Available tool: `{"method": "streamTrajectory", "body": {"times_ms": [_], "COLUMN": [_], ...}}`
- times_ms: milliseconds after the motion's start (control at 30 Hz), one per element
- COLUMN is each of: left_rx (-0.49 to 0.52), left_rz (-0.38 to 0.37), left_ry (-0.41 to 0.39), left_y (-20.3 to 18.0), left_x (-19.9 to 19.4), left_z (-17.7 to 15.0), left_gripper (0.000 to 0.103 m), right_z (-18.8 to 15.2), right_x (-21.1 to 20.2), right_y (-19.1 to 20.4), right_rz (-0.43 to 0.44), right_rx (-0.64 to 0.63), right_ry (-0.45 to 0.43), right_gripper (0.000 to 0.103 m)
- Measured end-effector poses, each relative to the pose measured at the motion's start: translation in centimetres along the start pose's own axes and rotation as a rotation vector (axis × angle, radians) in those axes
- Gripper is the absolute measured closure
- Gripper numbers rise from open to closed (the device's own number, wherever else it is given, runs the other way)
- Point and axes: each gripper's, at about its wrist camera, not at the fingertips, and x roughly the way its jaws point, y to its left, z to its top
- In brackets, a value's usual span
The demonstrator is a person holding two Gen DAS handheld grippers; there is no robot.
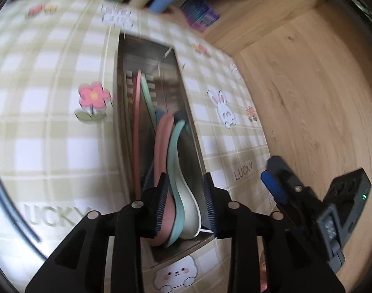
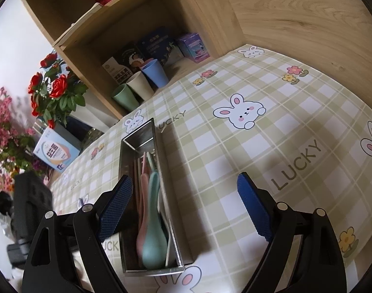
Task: Organize utensils
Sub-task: 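Lower the teal spoon into the steel tray and open the left gripper, then grasp a blue chopstick with the left gripper and lift it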
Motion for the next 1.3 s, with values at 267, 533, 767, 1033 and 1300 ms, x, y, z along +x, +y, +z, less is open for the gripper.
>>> {"method": "streamTrajectory", "body": {"times_ms": [267,533,767,1033,1300], "left_rx": [0.064,-0.033,-0.057,-0.033,0.011], "left_rz": [0.145,0.340,0.477,0.575,0.661], "left_ry": [-0.120,-0.133,-0.107,-0.111,-0.095], "left_y": [3.4,10.7,13.2,13.2,12.5], "left_x": [-6.5,-10.0,-9.0,-7.4,-7.0], "left_z": [0.8,-0.3,-1.8,-1.8,-1.8], "left_gripper": [0.071,0.072,0.072,0.072,0.070], "right_z": [-1.2,-2.4,-2.6,-2.6,-2.7], "right_x": [0.9,2.0,2.2,2.3,2.6], "right_y": [2.3,4.6,4.9,4.6,4.5], "right_rz": [0.004,0.037,0.037,0.034,0.039], "right_rx": [-0.022,-0.067,-0.071,-0.064,-0.062], "right_ry": [0.039,0.071,0.078,0.083,0.095], "right_gripper": [0.018,0.018,0.018,0.018,0.018]}}
